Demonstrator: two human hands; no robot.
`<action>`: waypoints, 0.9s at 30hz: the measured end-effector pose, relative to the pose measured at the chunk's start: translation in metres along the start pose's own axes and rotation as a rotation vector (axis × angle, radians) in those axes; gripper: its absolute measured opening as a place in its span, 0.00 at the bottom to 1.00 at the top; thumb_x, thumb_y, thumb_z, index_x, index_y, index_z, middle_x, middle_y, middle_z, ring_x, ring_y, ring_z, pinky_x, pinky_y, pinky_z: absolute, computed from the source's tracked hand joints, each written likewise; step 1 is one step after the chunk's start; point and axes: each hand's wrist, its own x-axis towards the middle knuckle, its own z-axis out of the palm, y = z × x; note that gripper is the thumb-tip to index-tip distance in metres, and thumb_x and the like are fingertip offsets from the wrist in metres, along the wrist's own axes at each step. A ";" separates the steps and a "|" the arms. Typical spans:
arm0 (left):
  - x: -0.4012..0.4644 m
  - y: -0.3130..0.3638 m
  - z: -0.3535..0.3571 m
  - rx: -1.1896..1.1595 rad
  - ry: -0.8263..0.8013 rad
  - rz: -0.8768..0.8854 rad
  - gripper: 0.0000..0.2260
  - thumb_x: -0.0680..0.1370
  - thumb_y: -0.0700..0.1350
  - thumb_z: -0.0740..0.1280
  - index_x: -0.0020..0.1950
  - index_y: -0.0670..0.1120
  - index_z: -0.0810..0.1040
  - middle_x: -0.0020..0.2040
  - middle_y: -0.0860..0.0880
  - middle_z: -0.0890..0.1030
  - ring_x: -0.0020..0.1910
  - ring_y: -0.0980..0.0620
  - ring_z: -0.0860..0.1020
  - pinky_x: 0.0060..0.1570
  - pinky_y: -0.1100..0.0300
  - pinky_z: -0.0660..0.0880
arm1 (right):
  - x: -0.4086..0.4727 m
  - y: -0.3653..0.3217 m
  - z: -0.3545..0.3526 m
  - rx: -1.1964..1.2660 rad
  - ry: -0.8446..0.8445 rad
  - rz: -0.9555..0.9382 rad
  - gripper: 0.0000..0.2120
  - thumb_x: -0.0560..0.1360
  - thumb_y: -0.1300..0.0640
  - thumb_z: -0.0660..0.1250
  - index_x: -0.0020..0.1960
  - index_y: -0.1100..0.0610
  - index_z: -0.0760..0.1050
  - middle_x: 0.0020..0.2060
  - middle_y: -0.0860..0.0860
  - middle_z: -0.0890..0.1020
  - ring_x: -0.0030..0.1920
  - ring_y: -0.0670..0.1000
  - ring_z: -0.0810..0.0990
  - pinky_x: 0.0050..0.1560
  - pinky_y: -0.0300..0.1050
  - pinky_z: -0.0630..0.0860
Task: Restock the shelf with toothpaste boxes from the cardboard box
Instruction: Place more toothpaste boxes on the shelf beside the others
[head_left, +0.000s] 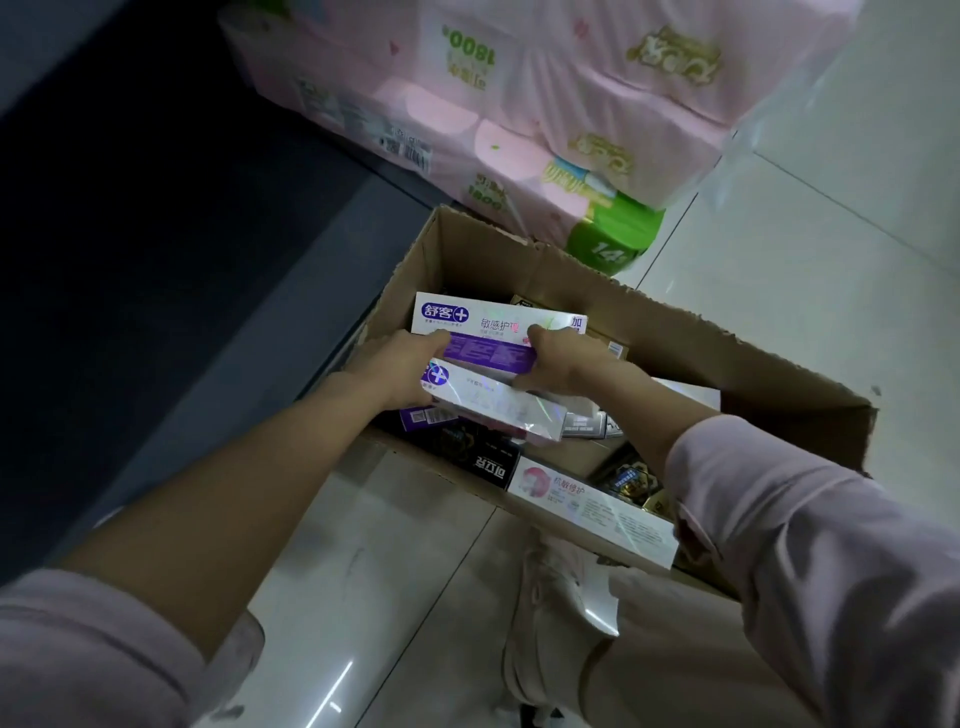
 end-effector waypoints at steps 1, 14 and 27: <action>-0.006 0.003 -0.003 0.026 -0.003 0.002 0.19 0.71 0.49 0.73 0.51 0.53 0.62 0.56 0.47 0.78 0.50 0.49 0.78 0.42 0.55 0.75 | -0.005 0.000 0.000 0.025 0.001 0.020 0.29 0.72 0.41 0.67 0.64 0.58 0.66 0.57 0.57 0.77 0.55 0.57 0.76 0.47 0.46 0.71; -0.132 0.058 -0.100 -0.056 0.208 -0.309 0.19 0.72 0.58 0.69 0.52 0.48 0.68 0.56 0.44 0.79 0.53 0.42 0.77 0.42 0.57 0.68 | -0.125 -0.049 -0.079 0.404 0.209 0.029 0.22 0.68 0.41 0.72 0.50 0.58 0.75 0.45 0.55 0.80 0.43 0.55 0.78 0.39 0.42 0.72; -0.335 0.114 -0.249 -0.846 0.621 -0.245 0.13 0.74 0.53 0.70 0.37 0.45 0.75 0.35 0.47 0.80 0.29 0.53 0.77 0.28 0.63 0.69 | -0.314 -0.186 -0.192 1.167 0.531 -0.249 0.19 0.75 0.38 0.61 0.46 0.55 0.71 0.42 0.58 0.82 0.40 0.56 0.82 0.45 0.48 0.78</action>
